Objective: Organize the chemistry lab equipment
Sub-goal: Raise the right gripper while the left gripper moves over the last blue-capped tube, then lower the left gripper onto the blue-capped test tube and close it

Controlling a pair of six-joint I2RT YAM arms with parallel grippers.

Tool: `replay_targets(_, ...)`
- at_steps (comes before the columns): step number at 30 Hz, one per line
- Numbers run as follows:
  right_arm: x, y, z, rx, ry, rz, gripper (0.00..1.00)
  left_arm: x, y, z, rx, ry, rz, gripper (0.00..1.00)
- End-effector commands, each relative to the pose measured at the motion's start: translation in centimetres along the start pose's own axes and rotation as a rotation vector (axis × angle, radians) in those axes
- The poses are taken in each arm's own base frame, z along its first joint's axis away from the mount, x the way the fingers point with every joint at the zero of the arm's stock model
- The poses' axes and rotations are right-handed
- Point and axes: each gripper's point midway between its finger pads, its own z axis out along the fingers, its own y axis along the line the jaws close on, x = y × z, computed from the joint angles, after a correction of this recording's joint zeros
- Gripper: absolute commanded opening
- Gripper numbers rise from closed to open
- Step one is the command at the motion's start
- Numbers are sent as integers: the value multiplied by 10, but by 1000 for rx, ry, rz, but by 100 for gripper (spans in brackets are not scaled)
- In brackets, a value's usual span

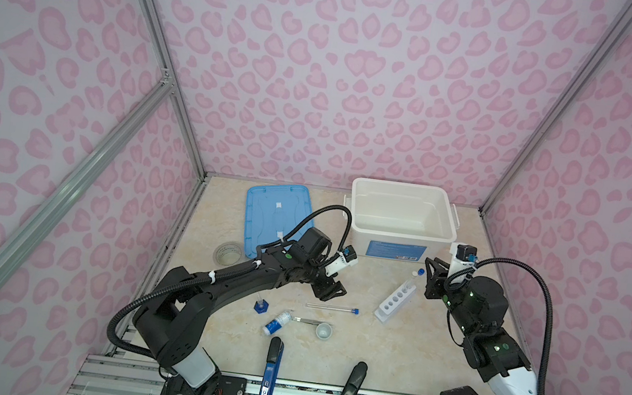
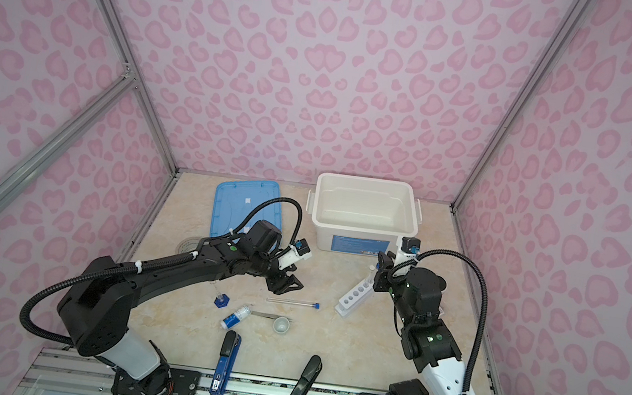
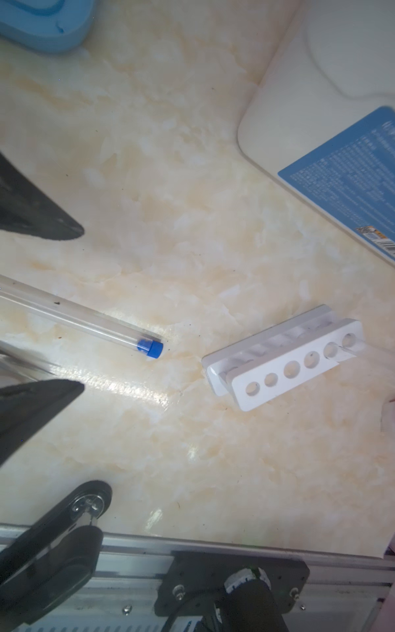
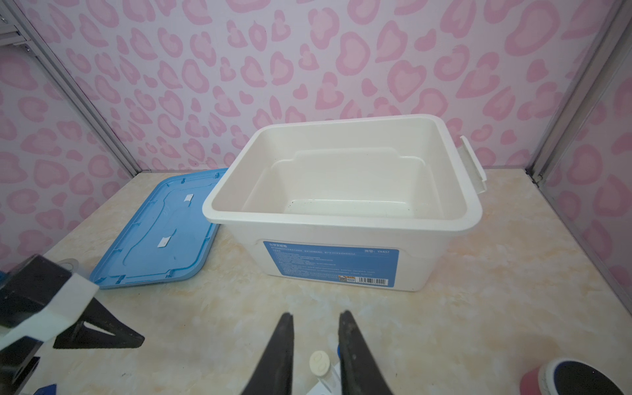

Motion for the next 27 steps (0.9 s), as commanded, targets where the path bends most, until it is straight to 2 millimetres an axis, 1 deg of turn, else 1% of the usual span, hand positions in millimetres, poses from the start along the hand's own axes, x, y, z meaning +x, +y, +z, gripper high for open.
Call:
replay_targets(1,1,0,0,-5,-2,14,24,23,0,10,-31,125,48,67)
replay_targets(3,1,-1,0,-6,-3,19,24,37,2,16,-54,195,76,67)
replay_targets(6,2,-1,1,-11,-3,23,24,50,7,20,-90,263,105,66)
replay_targets(10,4,-1,1,-13,-5,31,24,55,9,22,-99,303,130,66)
replay_targets(17,9,-4,1,-10,-10,51,24,72,6,28,-100,386,164,66)
replay_targets(27,9,-5,0,-11,-13,59,24,83,8,36,-109,436,181,65)
